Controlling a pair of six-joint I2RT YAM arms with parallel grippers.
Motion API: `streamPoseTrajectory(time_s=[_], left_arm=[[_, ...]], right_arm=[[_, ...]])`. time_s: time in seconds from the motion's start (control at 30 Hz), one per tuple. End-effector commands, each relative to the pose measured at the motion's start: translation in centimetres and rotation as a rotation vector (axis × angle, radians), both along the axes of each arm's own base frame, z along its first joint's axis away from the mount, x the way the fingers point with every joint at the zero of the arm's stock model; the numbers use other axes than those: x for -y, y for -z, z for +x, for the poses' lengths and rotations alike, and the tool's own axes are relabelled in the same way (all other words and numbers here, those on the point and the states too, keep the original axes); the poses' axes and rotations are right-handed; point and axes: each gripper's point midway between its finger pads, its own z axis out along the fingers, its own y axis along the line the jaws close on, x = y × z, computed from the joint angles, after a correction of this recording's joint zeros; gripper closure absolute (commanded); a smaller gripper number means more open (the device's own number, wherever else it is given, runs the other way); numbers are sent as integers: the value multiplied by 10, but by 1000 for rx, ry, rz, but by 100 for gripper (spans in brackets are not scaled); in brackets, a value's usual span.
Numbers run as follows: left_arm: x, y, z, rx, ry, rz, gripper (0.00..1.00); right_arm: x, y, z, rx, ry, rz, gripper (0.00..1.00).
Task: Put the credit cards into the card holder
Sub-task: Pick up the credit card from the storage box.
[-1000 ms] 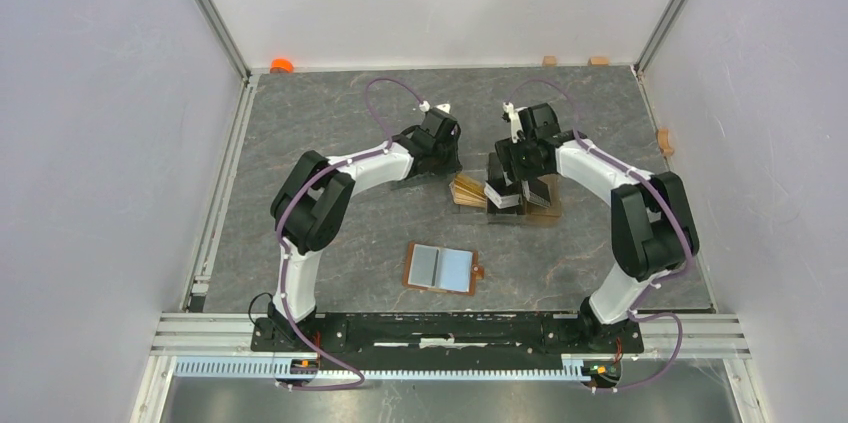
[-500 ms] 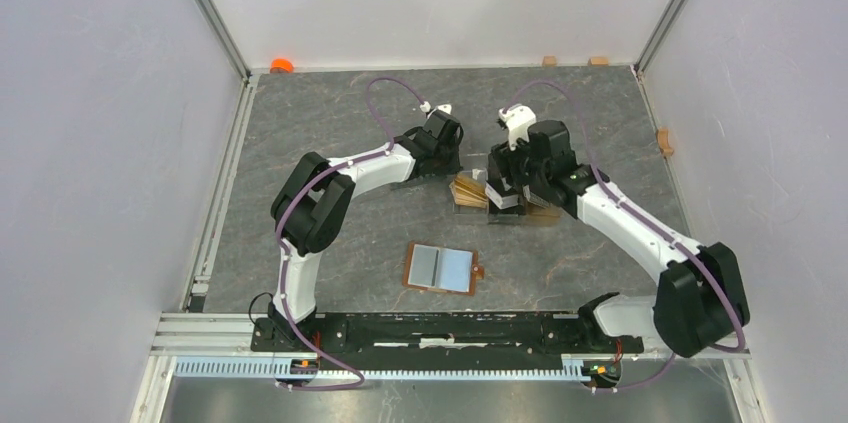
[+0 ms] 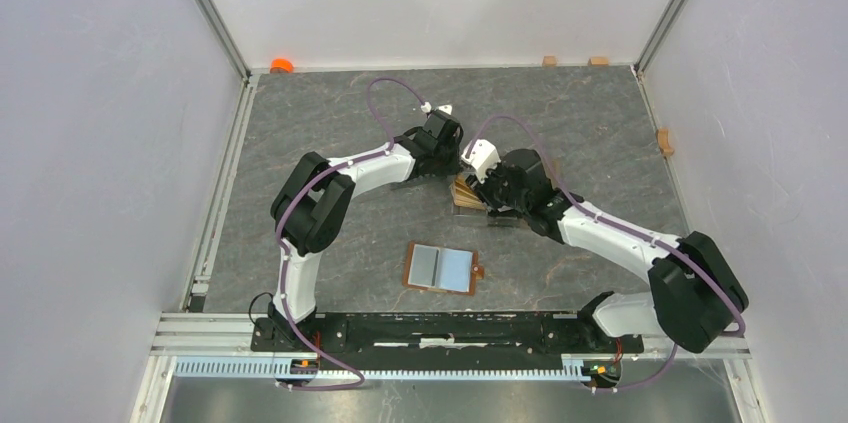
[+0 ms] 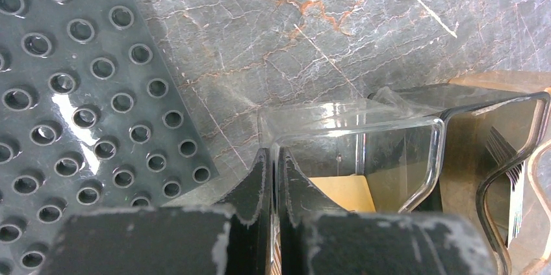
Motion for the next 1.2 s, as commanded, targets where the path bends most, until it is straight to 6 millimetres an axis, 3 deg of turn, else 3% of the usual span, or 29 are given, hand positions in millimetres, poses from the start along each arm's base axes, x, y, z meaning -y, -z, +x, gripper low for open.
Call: streamPoseTrajectory(time_s=[0.0, 1.0, 1.17], left_arm=[[16, -27, -7, 13, 58, -83, 98], [23, -32, -12, -6, 81, -128, 98], [23, -33, -12, -7, 82, -132, 98]], right_arm=[[-12, -8, 8, 91, -31, 8, 56], [-3, 42, 17, 137, 28, -170, 69], [-2, 48, 19, 164, 41, -204, 75]])
